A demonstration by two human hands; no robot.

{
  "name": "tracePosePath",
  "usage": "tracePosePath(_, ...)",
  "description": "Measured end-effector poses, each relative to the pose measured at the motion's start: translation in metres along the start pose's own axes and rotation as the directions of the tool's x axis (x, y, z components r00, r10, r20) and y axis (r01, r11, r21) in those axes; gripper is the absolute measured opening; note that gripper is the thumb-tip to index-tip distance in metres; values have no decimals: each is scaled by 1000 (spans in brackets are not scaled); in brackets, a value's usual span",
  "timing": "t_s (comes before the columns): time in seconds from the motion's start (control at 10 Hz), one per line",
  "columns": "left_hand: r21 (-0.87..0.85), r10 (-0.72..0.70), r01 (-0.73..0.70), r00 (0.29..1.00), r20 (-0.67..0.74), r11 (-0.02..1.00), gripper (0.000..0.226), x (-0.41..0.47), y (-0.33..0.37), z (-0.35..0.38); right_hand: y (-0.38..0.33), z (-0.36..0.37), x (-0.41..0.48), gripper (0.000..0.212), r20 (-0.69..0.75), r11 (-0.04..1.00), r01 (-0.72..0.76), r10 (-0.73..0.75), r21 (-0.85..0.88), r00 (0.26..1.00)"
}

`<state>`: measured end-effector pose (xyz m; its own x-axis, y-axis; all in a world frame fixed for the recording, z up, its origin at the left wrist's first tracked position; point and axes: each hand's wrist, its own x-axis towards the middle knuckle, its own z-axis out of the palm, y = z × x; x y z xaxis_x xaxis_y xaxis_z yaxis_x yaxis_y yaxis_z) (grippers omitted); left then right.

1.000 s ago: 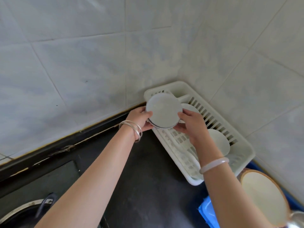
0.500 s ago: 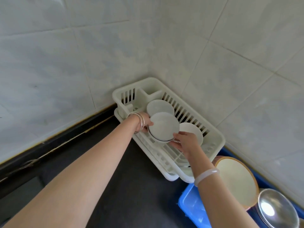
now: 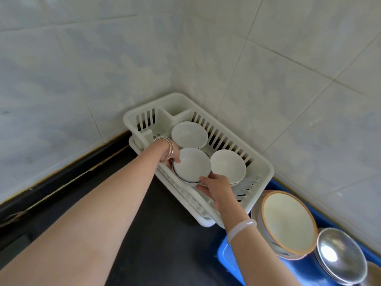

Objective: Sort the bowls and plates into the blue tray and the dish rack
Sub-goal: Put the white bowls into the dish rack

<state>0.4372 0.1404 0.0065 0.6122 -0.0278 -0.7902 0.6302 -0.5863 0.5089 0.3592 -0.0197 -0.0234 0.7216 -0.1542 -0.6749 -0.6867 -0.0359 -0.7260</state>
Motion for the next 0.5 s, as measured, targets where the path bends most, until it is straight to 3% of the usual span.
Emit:
tracePosePath(0.1,-24,-28,28,1000,1,999,59,1,3,4,-1,0,-3,27,-10,999,-10,9,-53,1000)
tracePosePath(0.2,102,-9,17,997,-82,995,60,-1,6,10,-4,0,-9,16,1,997,-13,13,-71,1000)
tracePosePath(0.4,88,141,-120,947,-289,989,40,-9,3,15,-21,-18,-43,15,47,990,9,-2,-139,999)
tracePosePath(0.5,27,216,-223,896,-387,974,36,-21,-4,16,-43,-50,-74,20,32,961,276,-276,3,961)
